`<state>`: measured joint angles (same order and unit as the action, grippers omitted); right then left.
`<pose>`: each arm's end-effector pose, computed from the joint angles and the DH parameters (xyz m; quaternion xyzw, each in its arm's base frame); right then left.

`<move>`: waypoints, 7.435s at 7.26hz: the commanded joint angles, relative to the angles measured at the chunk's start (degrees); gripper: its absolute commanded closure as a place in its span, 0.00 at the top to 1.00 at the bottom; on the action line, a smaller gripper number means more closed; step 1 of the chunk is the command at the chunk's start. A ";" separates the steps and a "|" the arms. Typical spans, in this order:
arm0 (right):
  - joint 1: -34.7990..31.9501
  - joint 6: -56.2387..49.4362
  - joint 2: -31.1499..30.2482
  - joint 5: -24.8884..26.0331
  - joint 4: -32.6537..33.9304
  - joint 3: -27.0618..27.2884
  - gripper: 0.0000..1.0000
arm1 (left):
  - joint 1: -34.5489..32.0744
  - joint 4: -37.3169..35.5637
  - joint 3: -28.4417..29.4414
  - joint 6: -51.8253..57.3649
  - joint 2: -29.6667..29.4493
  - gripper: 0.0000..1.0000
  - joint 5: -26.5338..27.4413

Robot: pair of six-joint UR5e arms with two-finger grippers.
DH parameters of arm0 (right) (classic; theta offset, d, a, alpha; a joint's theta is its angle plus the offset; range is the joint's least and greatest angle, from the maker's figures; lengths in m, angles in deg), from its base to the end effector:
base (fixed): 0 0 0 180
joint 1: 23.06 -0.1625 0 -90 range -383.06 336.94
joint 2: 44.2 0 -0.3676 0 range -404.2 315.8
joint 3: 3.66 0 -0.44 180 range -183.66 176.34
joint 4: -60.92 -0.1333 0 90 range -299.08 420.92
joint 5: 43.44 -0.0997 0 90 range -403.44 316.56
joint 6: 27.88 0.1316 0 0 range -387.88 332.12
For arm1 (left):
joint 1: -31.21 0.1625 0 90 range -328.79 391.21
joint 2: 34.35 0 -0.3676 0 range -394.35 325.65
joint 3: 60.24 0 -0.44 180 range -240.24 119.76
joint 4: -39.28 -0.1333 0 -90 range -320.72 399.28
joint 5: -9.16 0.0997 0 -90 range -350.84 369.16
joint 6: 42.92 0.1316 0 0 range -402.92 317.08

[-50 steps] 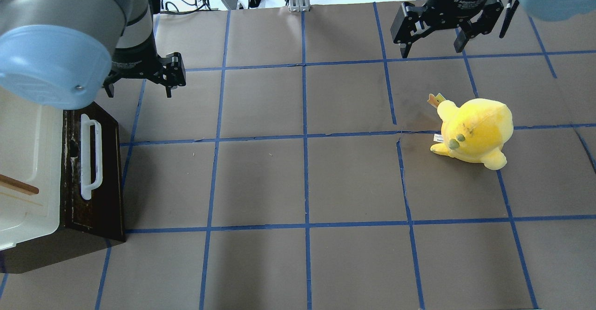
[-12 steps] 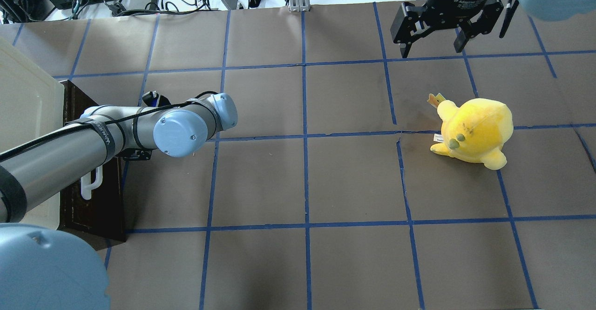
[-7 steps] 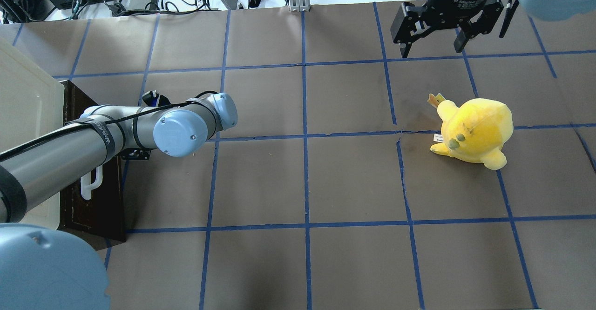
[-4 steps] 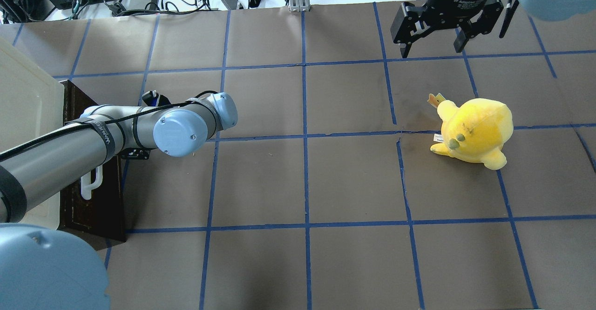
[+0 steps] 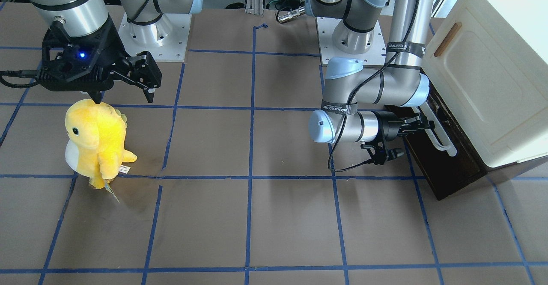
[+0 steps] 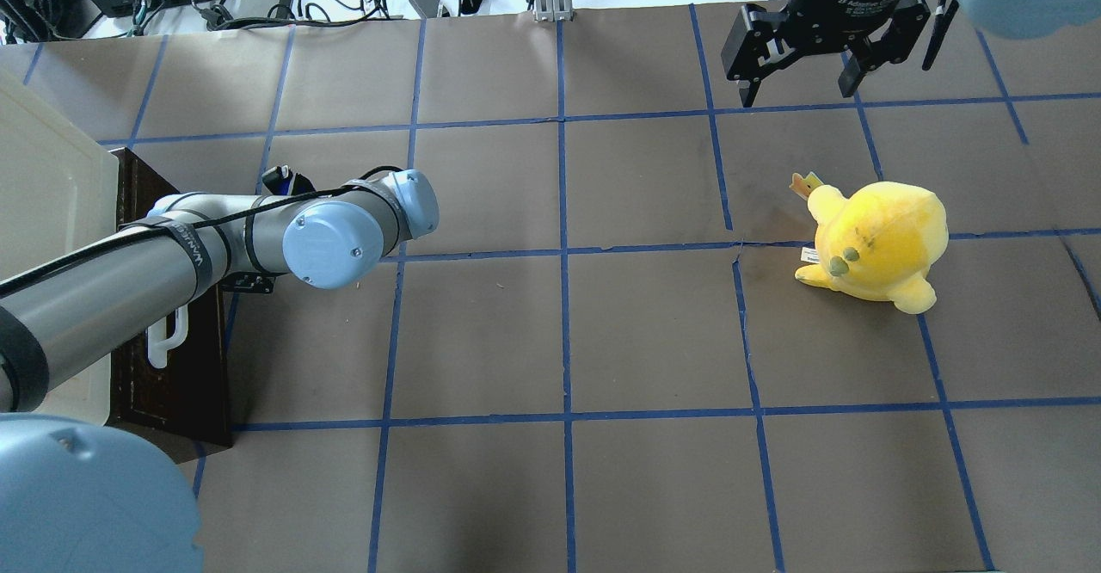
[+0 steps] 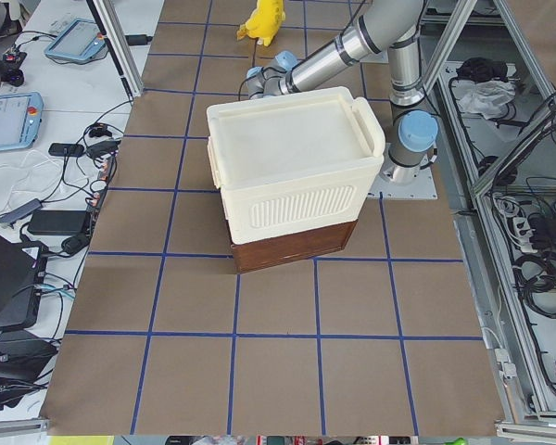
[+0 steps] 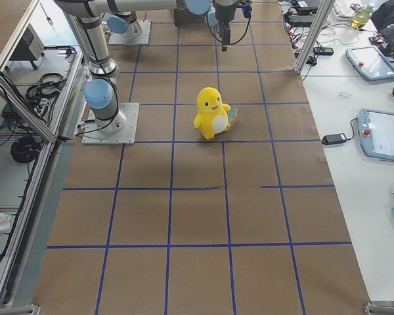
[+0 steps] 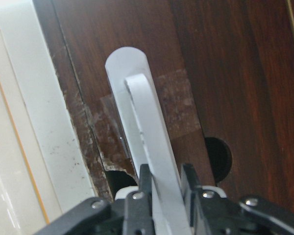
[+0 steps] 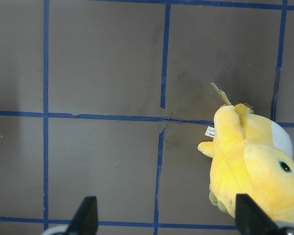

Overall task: Pull drawer sideways
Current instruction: 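Hold the white handle firmly with the left gripper, then pull the handle with the left gripper, sliding the drawer out, then open the left gripper and lift it off the handle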

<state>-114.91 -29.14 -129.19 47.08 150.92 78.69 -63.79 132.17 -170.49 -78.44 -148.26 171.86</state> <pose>0.1507 -0.5727 0.4221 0.0270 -0.9994 0.0231 0.0044 -0.0515 -0.5013 0.0924 0.0339 0.7747 0.1134 0.6212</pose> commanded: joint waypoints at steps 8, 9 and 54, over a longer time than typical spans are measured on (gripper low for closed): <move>0.00 0.04 0.00 0.00 0.00 0.00 1.00 | -0.35 -0.25 2.31 0.97 -0.96 0.23 -1.84; 0.00 0.04 0.00 0.00 0.00 0.00 1.00 | -0.53 0.10 2.58 0.97 -0.96 0.23 -1.94; 0.00 0.04 0.00 0.00 0.00 0.00 1.00 | -5.45 -4.71 26.13 34.10 16.95 1.00 -57.15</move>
<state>-114.91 -29.11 -129.20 47.09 150.92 78.69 -69.80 129.95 -145.20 -46.31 -134.37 122.59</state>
